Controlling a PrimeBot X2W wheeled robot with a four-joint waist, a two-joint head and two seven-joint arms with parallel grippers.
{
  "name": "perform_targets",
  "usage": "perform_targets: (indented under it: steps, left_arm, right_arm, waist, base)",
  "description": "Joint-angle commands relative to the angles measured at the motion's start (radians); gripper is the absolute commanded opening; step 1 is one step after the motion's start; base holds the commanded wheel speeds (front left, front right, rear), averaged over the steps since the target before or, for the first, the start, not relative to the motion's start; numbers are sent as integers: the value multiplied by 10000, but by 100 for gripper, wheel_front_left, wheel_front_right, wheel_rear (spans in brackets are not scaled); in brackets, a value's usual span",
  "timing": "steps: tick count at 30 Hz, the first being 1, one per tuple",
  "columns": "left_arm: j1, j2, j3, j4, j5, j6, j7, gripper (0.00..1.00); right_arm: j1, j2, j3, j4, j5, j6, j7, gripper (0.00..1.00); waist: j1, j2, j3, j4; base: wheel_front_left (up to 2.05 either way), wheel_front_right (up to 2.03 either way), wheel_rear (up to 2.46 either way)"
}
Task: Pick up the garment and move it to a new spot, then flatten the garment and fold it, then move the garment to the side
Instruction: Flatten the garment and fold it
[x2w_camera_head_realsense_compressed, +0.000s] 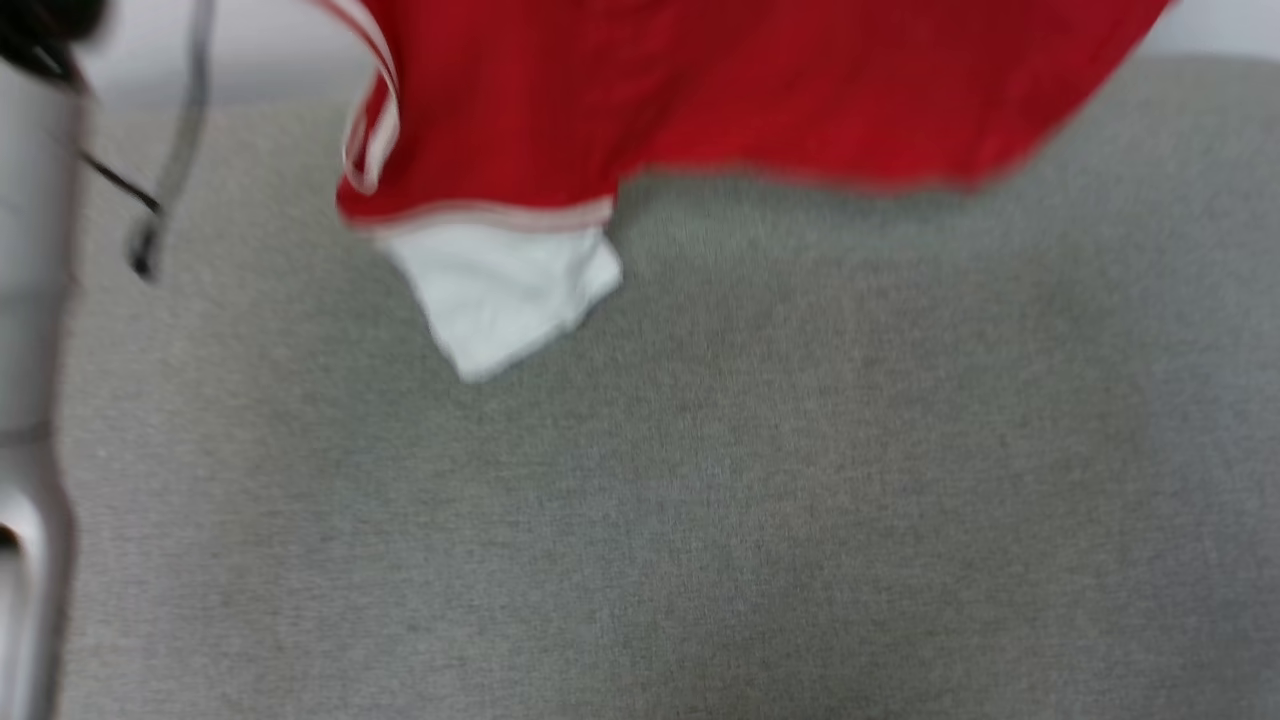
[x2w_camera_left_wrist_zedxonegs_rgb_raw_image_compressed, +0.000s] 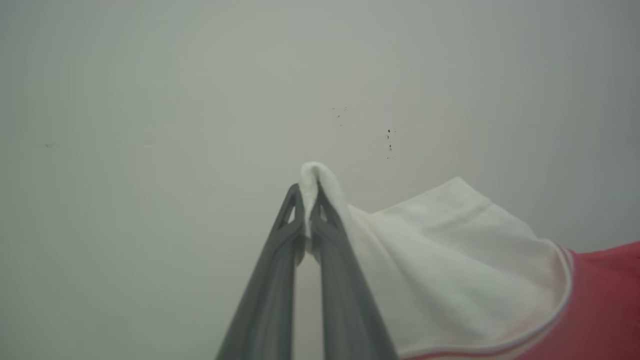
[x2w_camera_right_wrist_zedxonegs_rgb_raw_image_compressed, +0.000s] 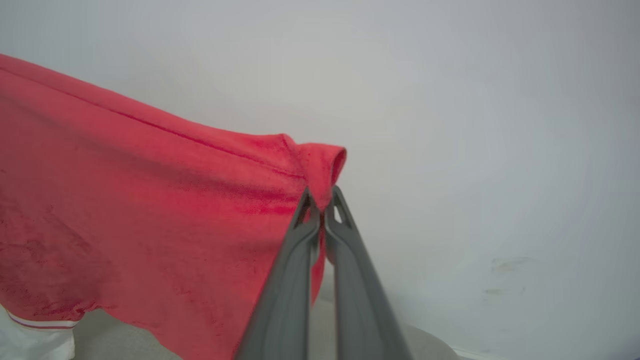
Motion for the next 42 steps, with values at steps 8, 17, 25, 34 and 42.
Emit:
perform_targets:
  steps: [8, 17, 25, 34, 42]
  left_arm:
    - [-3664, 721, -30, 808, 810, -24, 155, 0]
    - [-5451, 865, -300, 705, 1358, 197, 497, 0]
    - [-5084, 758, -222, 478, 1191, 581, 508, 0]
    - [-3757, 521, -77, 720, 498, 490, 304, 0]
    - [-893, 37, 68, 1379, -551, 9, -352, 0]
  right_arm:
    - [-2945, 172, -181, 712, -798, -10, -1891, 0]
    - [-4799, 373, 208, 1410, -697, -10, -3258, 0]
    - [-5621, 569, 1485, 2478, -31, -10, -4187, 0]
    - [-5405, 577, 2869, 3677, 1020, -10, -4730, 0]
    - [-3098, 229, 4183, 4374, 2065, -9, -5202, 0]
  waist:
    - [0, 0, 3040, -756]
    - [0, 0, 4797, -1043]
    - [0, 0, 5712, -1056]
    - [0, 0, 5470, -634]
    - [0, 0, 3762, -111]
  base:
    - [0, 0, 0]
    - [0, 0, 0]
    - [0, 0, 0]
    - [0, 0, 0]
    - [0, 0, 0]
